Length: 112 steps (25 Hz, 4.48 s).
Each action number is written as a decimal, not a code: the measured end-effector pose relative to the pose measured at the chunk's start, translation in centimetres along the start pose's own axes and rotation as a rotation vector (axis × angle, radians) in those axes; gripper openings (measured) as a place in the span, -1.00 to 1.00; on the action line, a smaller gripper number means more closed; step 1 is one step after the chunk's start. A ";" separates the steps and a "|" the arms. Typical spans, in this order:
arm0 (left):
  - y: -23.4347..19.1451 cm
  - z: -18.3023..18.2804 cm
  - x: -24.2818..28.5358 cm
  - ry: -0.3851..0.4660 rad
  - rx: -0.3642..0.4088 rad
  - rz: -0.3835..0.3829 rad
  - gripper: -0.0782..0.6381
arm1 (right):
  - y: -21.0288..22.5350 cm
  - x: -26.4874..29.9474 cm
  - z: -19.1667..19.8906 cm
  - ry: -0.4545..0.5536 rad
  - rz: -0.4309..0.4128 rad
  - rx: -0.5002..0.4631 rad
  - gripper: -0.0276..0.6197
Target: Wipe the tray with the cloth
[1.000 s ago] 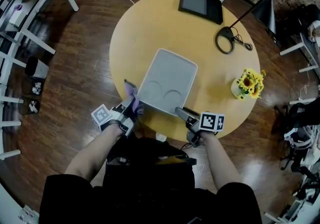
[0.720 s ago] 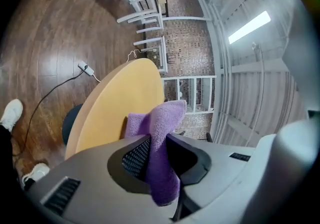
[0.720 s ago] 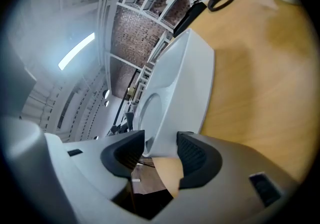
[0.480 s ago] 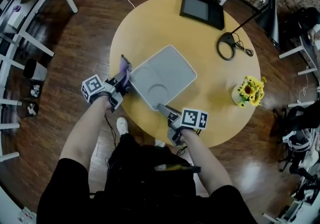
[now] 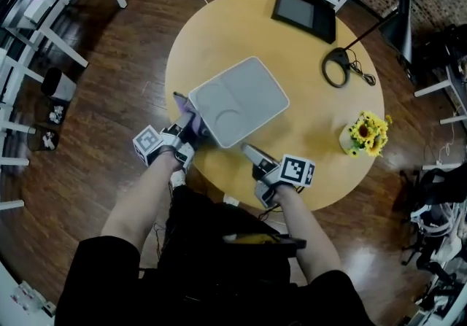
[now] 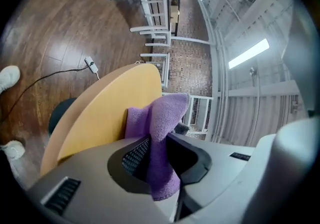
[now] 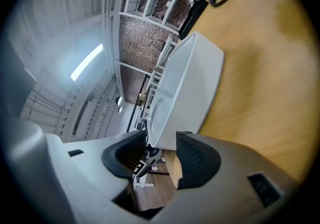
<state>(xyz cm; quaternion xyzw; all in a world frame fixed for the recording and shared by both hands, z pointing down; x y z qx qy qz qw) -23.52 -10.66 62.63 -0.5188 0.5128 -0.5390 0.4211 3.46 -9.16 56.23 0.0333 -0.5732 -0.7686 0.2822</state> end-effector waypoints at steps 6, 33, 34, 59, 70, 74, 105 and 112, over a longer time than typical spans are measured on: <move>-1.1 2.6 -3.1 0.083 -0.023 0.016 -0.57 | -0.3 -3.5 -1.8 -0.003 -0.029 -0.046 -0.32; 3.0 12.5 -10.3 -0.148 0.132 0.122 -0.57 | 0.2 -8.0 -0.2 0.030 -0.137 -0.056 -0.32; 3.8 13.1 -10.4 -0.199 0.158 0.146 -0.56 | 0.2 -8.2 0.0 0.039 -0.136 -0.047 -0.32; 18.1 32.4 -3.7 -1.058 1.335 0.517 -0.06 | -6.1 -20.4 -6.7 0.485 0.137 -0.536 -0.32; 22.8 26.8 -4.0 -0.778 1.203 0.752 -0.27 | -7.7 -21.2 -7.6 0.571 0.141 -0.607 -0.31; 24.2 22.4 -4.9 -0.772 1.086 0.827 -0.38 | -9.5 -21.0 -8.2 0.640 0.072 -0.647 -0.28; 27.3 3.8 -9.1 -0.206 1.052 0.878 -0.53 | -12.7 -21.1 -10.0 0.971 0.147 -0.746 -0.91; 27.2 5.1 -9.4 -0.206 0.987 0.881 -0.58 | -11.9 -21.5 -9.2 0.982 0.162 -0.710 -0.91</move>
Point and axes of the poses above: the fingertips, and each gripper's own axes: x forward along the fingers, y to its right, z out of its underside, the point moved 4 cm from there along -x, backward along the fingers, and after that the axes turned 14 degrees about y, right-handed, at the moved point
